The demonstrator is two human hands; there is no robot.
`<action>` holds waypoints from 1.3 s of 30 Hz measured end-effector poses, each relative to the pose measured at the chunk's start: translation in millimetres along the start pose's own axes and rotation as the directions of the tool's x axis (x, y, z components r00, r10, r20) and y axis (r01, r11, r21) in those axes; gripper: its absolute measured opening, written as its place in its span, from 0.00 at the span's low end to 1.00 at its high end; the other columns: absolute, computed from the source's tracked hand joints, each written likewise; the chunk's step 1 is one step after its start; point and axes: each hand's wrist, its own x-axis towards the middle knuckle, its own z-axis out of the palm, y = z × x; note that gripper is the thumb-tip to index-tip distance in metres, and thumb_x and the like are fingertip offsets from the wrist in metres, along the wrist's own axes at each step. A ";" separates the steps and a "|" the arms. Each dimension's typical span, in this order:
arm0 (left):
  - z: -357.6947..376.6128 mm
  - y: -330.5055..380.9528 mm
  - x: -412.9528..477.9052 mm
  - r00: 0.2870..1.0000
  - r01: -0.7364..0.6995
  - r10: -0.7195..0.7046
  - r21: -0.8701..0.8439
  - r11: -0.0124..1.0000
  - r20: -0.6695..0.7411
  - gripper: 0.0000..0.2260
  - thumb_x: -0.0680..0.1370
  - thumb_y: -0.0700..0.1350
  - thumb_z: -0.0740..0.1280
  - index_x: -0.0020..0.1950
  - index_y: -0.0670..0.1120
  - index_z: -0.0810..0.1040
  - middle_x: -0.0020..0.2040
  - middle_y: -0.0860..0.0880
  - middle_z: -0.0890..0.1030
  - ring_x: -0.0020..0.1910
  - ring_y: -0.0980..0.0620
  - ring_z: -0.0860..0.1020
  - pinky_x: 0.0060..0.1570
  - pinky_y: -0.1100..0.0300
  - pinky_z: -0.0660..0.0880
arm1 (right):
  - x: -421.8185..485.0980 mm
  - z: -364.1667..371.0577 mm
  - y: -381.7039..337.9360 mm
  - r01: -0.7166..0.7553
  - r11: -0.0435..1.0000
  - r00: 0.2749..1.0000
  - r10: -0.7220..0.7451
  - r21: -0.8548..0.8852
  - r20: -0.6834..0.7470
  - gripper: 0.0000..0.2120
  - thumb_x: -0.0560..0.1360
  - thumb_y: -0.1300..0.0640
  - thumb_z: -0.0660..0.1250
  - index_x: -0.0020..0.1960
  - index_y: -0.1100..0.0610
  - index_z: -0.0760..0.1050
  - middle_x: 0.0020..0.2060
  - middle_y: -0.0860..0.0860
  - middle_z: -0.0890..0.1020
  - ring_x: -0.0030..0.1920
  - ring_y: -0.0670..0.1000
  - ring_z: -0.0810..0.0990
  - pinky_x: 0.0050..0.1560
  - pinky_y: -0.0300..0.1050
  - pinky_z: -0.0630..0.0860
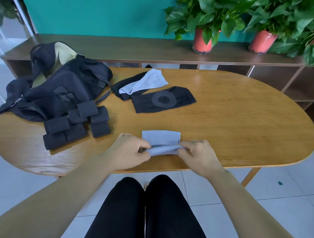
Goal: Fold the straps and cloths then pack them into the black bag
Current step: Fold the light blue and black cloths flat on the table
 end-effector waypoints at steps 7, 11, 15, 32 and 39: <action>-7.4 -2.9 34.9 0.971 0.222 -0.240 -0.344 0.913 -0.010 0.17 0.73 0.50 0.71 0.34 0.44 0.67 0.30 0.50 0.65 0.31 0.52 0.64 0.34 0.57 0.60 | 29.5 1.5 -6.5 -0.275 0.922 0.955 0.295 0.271 -0.032 0.20 0.79 0.51 0.59 0.32 0.55 0.58 0.26 0.50 0.63 0.29 0.50 0.61 0.29 0.44 0.58; 1.5 -9.5 50.6 0.925 0.305 -0.370 -0.403 0.863 -0.093 0.21 0.76 0.50 0.69 0.32 0.46 0.59 0.29 0.50 0.60 0.31 0.51 0.61 0.34 0.54 0.60 | 42.3 14.3 -9.5 -0.369 0.912 0.918 0.388 0.181 -0.086 0.18 0.80 0.48 0.57 0.34 0.54 0.61 0.27 0.49 0.68 0.31 0.53 0.67 0.29 0.43 0.59; 8.1 -6.3 58.0 0.895 0.398 -0.415 -0.124 0.909 -0.165 0.16 0.78 0.55 0.64 0.40 0.44 0.71 0.33 0.49 0.70 0.34 0.49 0.71 0.31 0.58 0.63 | 49.4 27.7 -10.3 -0.425 0.904 0.892 0.428 0.054 -0.144 0.14 0.79 0.48 0.56 0.39 0.56 0.66 0.32 0.52 0.75 0.37 0.56 0.73 0.31 0.43 0.64; 28.3 15.5 29.6 0.982 -0.046 0.105 0.340 0.939 -0.159 0.20 0.83 0.45 0.53 0.76 0.46 0.61 0.77 0.49 0.60 0.77 0.49 0.55 0.74 0.54 0.46 | 49.2 32.6 -13.9 -0.394 0.919 0.851 0.370 0.015 -0.373 0.11 0.74 0.51 0.67 0.52 0.54 0.69 0.42 0.51 0.78 0.45 0.53 0.74 0.39 0.45 0.69; 33.8 13.1 29.0 0.999 0.025 -0.035 0.366 0.930 0.021 0.24 0.84 0.52 0.45 0.79 0.48 0.45 0.79 0.50 0.44 0.77 0.53 0.40 0.74 0.55 0.37 | 25.7 43.2 -22.1 0.154 0.939 0.979 -0.188 -0.308 -0.085 0.26 0.79 0.50 0.45 0.69 0.60 0.69 0.69 0.55 0.71 0.72 0.53 0.65 0.74 0.48 0.54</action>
